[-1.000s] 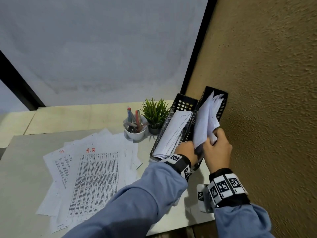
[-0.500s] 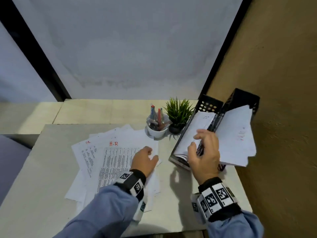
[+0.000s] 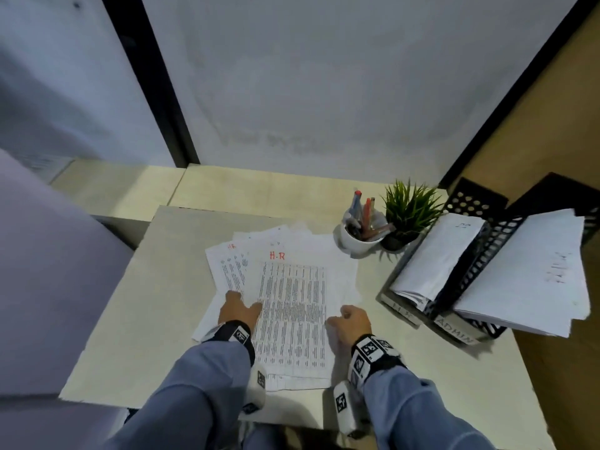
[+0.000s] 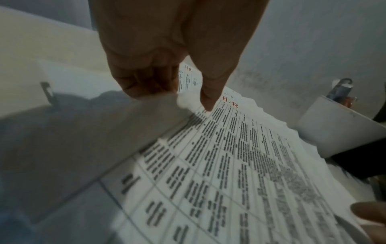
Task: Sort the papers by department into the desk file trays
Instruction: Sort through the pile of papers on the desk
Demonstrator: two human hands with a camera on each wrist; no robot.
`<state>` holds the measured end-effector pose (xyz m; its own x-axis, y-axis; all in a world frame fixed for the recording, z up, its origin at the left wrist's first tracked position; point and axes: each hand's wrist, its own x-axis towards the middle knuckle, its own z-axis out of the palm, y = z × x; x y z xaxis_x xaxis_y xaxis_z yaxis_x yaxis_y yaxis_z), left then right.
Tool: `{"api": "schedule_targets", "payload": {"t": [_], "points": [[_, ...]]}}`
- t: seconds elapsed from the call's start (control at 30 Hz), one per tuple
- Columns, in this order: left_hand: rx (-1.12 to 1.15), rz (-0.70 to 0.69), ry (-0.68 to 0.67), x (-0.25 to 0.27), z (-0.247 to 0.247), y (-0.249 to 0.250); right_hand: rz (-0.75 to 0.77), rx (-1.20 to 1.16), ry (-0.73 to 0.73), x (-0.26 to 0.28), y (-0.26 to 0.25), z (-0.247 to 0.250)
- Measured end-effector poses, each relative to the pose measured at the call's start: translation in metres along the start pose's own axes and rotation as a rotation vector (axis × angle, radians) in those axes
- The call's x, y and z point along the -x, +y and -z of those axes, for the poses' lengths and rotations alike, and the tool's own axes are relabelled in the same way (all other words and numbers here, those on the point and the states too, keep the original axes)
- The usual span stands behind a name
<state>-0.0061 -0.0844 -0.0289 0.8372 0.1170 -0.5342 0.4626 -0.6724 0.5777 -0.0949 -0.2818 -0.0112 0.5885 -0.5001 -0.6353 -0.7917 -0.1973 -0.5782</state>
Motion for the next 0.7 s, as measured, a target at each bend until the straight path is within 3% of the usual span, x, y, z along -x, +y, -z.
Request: {"api": "schedule_targets", "payload": {"t": [0.2, 0.33, 0.4, 0.53, 0.57, 0.7], "points": [[0.124, -0.177, -0.217, 0.006, 0.007, -0.005, -0.032, -0.241, 0.010, -0.004, 0.004, 0.000], [0.187, -0.101, -0.314, 0.008, 0.012, -0.014, -0.061, -0.419, 0.057, -0.005, 0.001, 0.006], [0.245, -0.051, -0.250, 0.010, 0.015, -0.009, -0.091, -0.369, 0.011, -0.003, -0.005, 0.002], [0.167, 0.036, 0.215, -0.005, 0.025, -0.006, 0.027, -0.478, -0.011, -0.020, 0.012, -0.006], [0.174, 0.085, 0.253, -0.011, 0.026, -0.008, 0.028, -0.505, -0.005, -0.022, 0.015, -0.007], [0.326, 0.220, 0.171, -0.018, 0.024, -0.010, 0.059, -0.548, -0.039, -0.019, 0.016, -0.011]]}}
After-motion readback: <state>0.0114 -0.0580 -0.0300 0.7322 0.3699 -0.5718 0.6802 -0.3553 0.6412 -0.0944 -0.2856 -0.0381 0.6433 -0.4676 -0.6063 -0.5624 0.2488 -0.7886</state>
